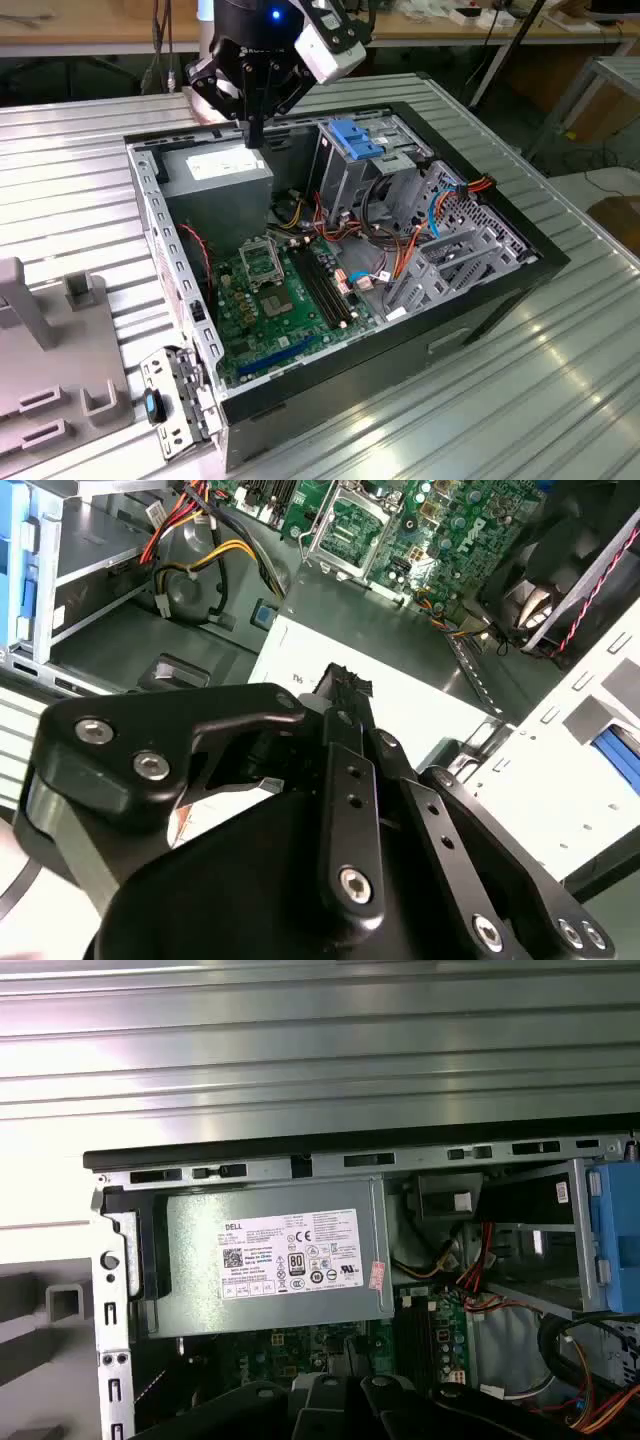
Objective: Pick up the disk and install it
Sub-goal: 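Reach for the disk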
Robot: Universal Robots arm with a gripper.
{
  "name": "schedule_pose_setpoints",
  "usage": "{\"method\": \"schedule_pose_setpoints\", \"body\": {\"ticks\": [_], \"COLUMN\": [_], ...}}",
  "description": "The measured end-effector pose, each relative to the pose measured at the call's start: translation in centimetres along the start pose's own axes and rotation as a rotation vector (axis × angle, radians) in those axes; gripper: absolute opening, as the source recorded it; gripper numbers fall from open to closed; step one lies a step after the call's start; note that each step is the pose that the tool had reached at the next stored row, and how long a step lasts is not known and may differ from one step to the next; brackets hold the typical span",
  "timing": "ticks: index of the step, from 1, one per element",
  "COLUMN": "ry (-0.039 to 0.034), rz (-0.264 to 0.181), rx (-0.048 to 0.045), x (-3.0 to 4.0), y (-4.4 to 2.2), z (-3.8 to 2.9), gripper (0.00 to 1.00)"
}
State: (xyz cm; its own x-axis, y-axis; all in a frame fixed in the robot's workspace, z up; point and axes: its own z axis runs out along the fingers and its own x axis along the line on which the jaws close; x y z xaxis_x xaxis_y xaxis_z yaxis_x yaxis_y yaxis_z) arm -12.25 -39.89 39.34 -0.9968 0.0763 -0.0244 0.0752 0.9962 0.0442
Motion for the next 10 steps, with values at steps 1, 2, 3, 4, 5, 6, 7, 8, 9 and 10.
{"method": "schedule_pose_setpoints", "body": {"ticks": [1, 2, 3, 4, 5, 6, 7, 8, 9, 10], "ry": [-0.0001, 0.0, 0.0, 0.0, -0.0001, 0.0, -0.0001, 0.0, -0.0001, 0.0001], "rz": [0.0, 0.0, 0.0, 0.0, 0.0, 0.0, 0.0, 0.0, 0.0, 0.0], "rx": [-0.0002, -0.0001, -0.0002, -0.0001, -0.0002, -0.0002, -0.0002, -0.0001, -0.0002, -0.0002], "x": [0.23, 0.43, 0.58, 0.79, 0.92, 1.02, 1.1, 1.22, 1.28, 1.32], "y": [-0.03, -0.04, -0.06, -0.09, -0.1, -0.12, -0.13, -0.14, -0.15, -0.15], "z": [0.0, -0.01, -0.01, -0.02, -0.02, -0.02, -0.02, -0.03, -0.03, -0.03], "gripper": [0.11, 0.11, 0.11, 0.11, 0.11, 0.11, 0.11, 0.11, 0.11, 0.11]}}
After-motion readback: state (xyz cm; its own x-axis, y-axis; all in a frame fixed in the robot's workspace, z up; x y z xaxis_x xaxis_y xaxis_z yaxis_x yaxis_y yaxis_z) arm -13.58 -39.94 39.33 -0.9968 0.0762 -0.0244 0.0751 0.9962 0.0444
